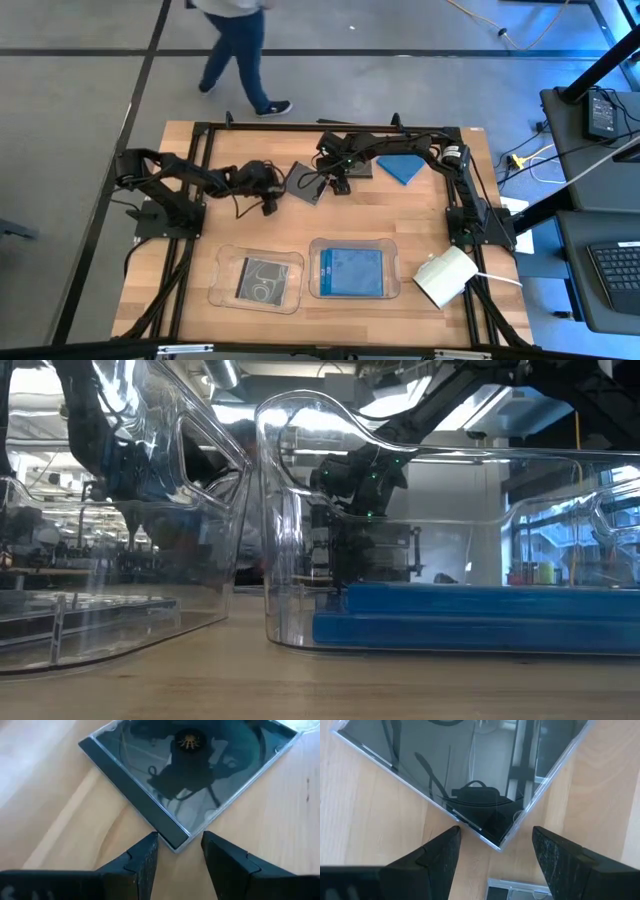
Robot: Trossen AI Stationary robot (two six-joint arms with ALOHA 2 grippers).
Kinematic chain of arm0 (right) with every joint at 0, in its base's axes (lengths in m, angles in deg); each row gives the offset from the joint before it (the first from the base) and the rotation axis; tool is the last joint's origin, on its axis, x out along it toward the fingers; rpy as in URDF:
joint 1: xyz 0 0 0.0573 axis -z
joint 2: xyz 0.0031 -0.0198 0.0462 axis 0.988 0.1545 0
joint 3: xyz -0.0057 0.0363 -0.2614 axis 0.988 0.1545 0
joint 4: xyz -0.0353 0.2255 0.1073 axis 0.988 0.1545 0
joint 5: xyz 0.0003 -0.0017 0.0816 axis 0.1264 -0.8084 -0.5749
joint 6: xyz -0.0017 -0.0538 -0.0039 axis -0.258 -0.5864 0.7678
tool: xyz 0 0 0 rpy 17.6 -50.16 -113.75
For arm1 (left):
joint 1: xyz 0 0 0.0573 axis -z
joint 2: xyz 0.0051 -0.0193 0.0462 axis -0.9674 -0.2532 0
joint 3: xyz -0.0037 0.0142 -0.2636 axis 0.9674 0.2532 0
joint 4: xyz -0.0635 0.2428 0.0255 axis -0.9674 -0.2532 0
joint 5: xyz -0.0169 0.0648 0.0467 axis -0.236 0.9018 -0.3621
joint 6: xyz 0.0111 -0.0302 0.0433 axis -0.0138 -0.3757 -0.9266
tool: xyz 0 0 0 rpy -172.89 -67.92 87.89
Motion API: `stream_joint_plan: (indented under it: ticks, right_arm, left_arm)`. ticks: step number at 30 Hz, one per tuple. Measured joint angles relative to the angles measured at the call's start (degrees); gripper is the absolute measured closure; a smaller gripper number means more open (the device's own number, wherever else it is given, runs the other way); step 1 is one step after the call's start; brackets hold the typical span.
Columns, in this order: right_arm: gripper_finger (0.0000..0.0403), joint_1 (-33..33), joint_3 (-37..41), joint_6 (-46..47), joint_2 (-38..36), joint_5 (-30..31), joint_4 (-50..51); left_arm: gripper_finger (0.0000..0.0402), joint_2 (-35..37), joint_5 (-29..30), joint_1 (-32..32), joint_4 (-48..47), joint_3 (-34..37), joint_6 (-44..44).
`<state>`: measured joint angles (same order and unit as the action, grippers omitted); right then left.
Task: Pick & place jewel cases by type
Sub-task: Put the bottom black CD case into the left transparent bin
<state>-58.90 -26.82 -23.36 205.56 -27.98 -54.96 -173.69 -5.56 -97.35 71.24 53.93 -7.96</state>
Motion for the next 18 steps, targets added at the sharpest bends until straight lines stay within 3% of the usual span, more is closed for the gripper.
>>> stream_joint_plan:
  ticks: [7,18]
  right_arm:
    - [0.0152,-0.02,0.00,0.16,0.01,0.02,-0.02]
    - [0.0152,-0.04,0.04,0.18,0.01,0.02,-0.12]
  left_arm:
    - [0.0254,-0.76,-9.56,-3.37,1.19,0.02,-3.50]
    - [0.0316,-1.36,-9.10,-3.06,4.76,0.31,-11.66]
